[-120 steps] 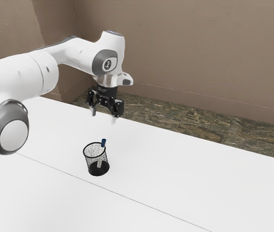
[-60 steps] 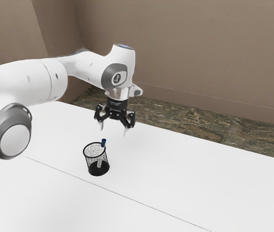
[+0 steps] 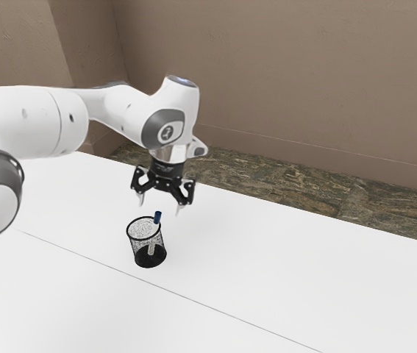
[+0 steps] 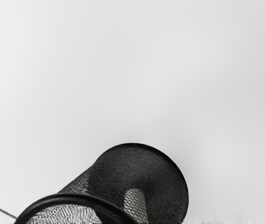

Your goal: Take the marker out of the pen holder and place it to the left of the pen holder.

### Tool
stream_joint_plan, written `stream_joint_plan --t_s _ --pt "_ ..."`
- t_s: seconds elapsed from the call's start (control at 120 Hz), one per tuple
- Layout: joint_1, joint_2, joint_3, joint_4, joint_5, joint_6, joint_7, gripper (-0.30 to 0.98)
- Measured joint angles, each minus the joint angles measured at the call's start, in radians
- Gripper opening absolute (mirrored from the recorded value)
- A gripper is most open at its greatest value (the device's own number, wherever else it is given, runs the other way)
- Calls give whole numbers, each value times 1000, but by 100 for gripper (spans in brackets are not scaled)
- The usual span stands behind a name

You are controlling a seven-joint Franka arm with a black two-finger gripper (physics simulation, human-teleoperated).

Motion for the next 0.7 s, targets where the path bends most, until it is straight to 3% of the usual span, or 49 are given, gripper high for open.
stream_joint_plan --t_s 0.4,0.7 --pt "-19 -42 -2 -65 38 105 88 69" --pt "-18 -127 0 -203 37 179 132 69"
